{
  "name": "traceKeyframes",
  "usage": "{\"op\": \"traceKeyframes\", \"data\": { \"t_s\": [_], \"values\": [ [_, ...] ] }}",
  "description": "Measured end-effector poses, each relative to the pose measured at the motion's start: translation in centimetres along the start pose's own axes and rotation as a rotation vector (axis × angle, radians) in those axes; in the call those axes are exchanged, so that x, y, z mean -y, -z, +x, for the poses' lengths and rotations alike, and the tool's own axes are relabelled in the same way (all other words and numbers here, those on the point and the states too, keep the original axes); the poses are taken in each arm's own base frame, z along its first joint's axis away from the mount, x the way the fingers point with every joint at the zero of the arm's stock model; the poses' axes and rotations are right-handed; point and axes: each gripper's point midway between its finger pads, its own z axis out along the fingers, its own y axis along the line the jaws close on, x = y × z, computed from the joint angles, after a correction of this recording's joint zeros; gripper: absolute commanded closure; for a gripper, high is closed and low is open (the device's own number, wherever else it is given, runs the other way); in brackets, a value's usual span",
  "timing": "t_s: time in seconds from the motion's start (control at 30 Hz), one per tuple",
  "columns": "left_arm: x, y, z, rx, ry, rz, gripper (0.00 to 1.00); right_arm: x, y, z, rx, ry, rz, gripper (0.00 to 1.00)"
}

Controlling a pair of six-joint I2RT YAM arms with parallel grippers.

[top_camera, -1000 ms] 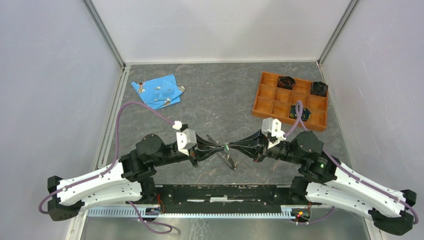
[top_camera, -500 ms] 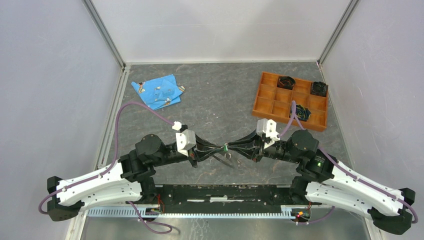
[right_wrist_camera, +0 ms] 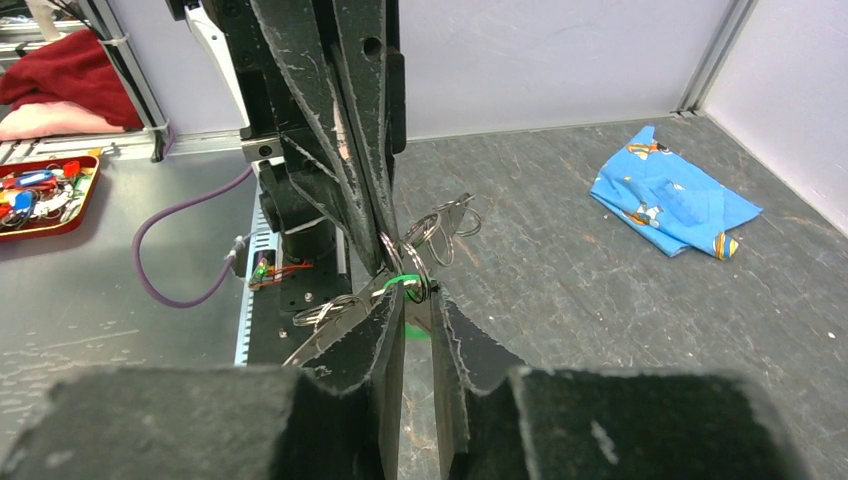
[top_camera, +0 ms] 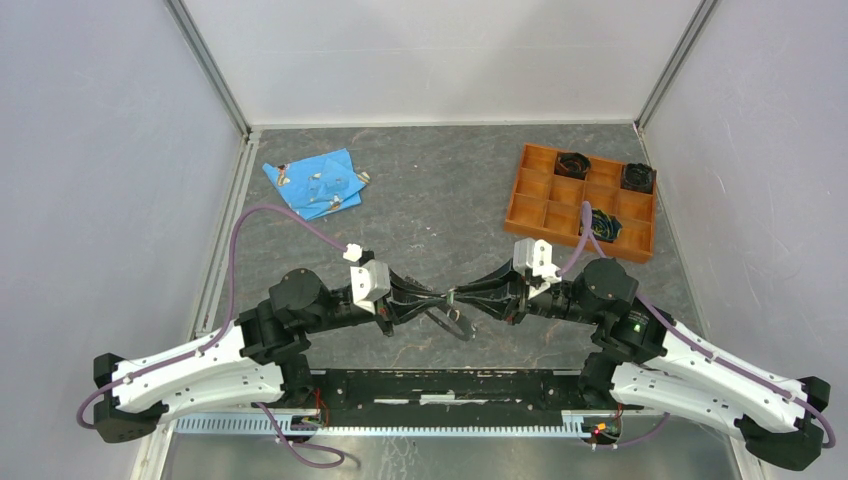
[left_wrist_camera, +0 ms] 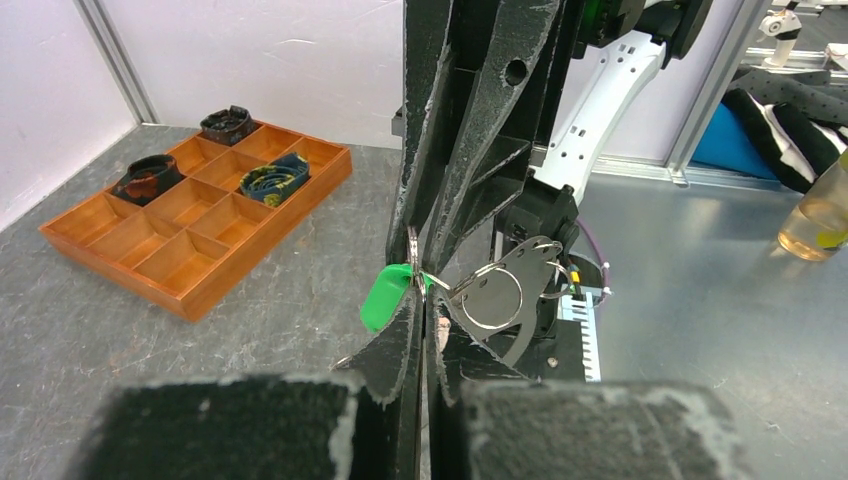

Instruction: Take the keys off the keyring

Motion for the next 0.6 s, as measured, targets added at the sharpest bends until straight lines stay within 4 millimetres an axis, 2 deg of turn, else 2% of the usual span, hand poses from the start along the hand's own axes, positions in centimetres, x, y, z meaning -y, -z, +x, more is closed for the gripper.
{"op": "traceKeyframes", "data": {
  "t_s": [0.37, 0.47, 0.57, 0.6],
  "values": [
    [-0.01, -0.06, 0.13, -0.004, 0.001, 0.0, 0.98, -0.4, 0.0, -0.11, 0.004, 0.001, -0.024, 0.81],
    [-0.03, -0.14, 0.2, -0.01, 0.002, 0.0, 0.98, -0.37, 0.0, -0.1, 0.004, 0.001, -0.023, 0.87],
    [-0.04, -0.17, 0.24, -0.012, 0.003, 0.0, 0.98, -0.35, -0.03, -0.04, 0.002, -0.001, -0.023, 0.99],
    [-0.05, -0.18, 0.27, -0.013, 0.003, -0.001, 0.98, -0.34, -0.04, -0.03, 0.002, -0.002, -0.022, 0.99]
  ]
}}
